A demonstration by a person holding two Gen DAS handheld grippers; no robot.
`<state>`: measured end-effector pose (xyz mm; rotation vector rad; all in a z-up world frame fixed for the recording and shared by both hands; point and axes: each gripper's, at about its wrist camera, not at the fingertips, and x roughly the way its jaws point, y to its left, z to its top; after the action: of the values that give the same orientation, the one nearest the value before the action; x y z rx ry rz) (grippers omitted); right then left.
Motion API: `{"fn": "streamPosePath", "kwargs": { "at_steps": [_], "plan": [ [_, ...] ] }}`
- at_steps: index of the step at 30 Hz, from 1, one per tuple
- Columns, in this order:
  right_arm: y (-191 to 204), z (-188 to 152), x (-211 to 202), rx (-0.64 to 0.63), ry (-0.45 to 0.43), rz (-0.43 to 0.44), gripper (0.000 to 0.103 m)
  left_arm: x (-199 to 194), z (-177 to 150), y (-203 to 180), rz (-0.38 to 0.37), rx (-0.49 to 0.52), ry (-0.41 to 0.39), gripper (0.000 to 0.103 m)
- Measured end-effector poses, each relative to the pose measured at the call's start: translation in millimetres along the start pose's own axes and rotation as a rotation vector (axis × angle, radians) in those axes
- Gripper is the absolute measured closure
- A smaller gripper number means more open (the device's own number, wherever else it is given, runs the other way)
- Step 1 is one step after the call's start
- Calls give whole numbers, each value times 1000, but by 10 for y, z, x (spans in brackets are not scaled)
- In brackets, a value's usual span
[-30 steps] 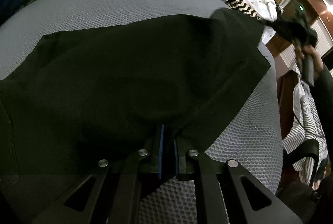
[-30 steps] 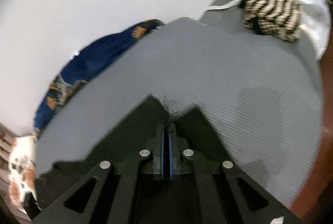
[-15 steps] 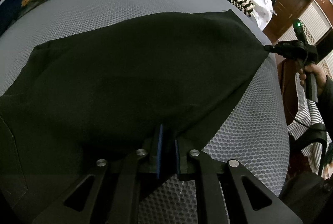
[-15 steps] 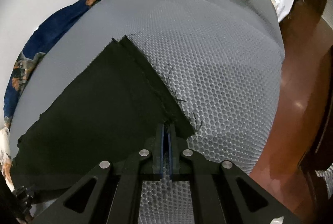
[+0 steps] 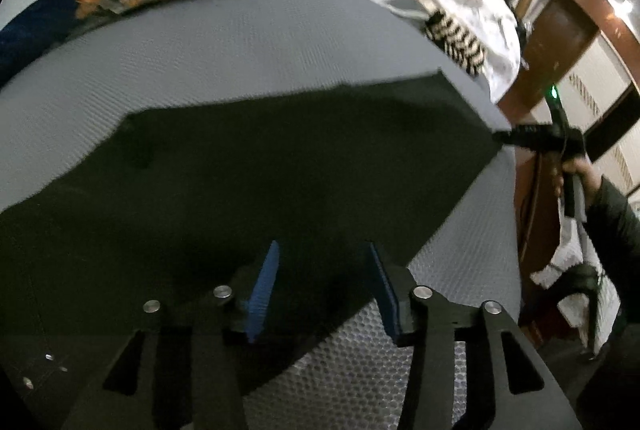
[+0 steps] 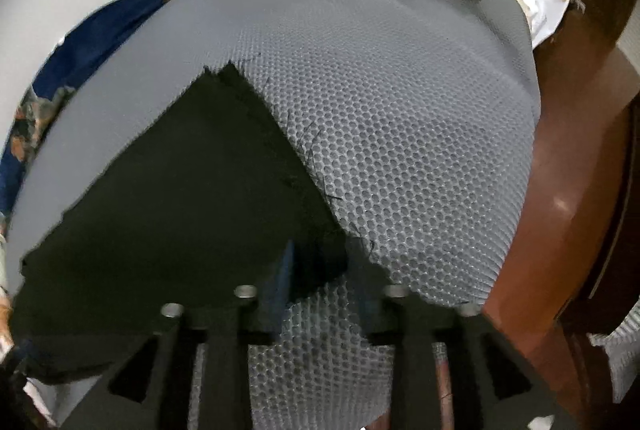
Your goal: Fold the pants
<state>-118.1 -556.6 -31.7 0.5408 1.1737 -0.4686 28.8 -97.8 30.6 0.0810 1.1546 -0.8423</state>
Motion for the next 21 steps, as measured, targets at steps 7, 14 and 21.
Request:
{"fn": "streamPosePath", "kwargs": {
  "at_steps": [7, 14, 21],
  "plan": [
    [201, 540, -91, -76, -50, 205, 74, -38, 178, 364, 109, -133, -54, 46],
    [667, 1137, 436, -182, 45, 281, 74, -96, 151, 678, 164, -272, -60, 46],
    [678, 1344, 686, -205, 82, 274, 74, -56, 148, 680, 206, -283, -24, 46]
  ]
}}
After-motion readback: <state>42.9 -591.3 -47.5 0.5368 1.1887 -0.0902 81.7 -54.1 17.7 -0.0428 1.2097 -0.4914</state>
